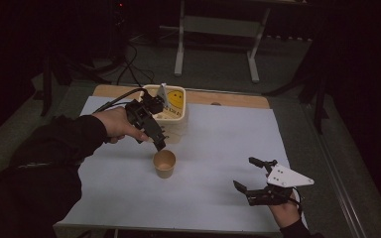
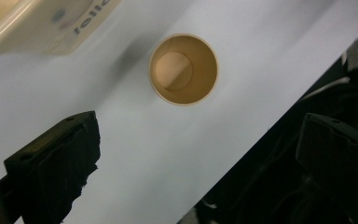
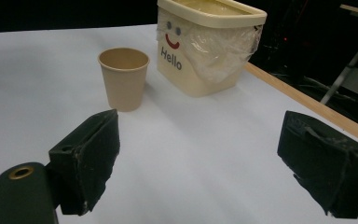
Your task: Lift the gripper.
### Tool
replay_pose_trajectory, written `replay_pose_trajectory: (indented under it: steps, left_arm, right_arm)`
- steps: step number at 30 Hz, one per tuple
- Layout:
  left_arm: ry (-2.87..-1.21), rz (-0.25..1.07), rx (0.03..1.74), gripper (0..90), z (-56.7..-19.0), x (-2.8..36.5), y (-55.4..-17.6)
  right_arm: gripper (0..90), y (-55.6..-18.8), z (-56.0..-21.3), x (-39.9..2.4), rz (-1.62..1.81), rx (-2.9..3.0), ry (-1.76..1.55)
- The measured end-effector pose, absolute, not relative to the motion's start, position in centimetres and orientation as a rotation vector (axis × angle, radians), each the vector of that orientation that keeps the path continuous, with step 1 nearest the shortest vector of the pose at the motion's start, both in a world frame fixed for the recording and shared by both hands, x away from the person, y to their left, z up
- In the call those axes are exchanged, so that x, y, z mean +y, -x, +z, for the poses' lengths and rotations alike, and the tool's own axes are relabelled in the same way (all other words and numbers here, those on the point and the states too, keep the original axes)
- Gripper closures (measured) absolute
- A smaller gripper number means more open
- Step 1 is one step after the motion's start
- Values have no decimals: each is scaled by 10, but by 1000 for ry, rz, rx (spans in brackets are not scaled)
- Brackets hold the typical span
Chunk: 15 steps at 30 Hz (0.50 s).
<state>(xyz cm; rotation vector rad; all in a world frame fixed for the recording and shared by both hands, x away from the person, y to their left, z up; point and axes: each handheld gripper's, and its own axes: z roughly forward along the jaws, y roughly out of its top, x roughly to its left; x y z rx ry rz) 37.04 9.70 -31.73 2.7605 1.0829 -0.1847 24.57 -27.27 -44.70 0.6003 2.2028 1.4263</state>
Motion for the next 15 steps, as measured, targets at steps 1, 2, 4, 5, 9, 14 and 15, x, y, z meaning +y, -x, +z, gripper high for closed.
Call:
replay_pose_trajectory:
  steps: [1, 2, 4, 5, 9, 14, 15]
  left_arm:
    - [-2784, -190, 1031, 6, -317, 95, -368]
    - [-2806, -187, 984, 6, -317, 92, -366]
    - [-2830, -181, 937, 6, -318, 89, -364]
    - [-2839, -179, 908, 6, -318, 88, -363]
    - [-2866, -152, 779, 6, -316, 85, -358]
    - [-2914, -89, 656, 7, -317, 83, -353]
    - [-2926, -93, 631, 7, -317, 82, -352]
  right_arm:
    - [128, -246, -447, -273, 1426, 2203, -600]
    - [128, -246, -447, -273, 1424, 2204, -598]
    - [128, -245, -447, -272, 1425, 2206, -596]
    - [128, -245, -447, -272, 1425, 2206, -595]
    - [128, -245, -447, -272, 1424, 2209, -587]
    - [132, -245, -448, -271, 1423, 2220, -584]
    - [132, -245, -448, -271, 1423, 2220, -584]
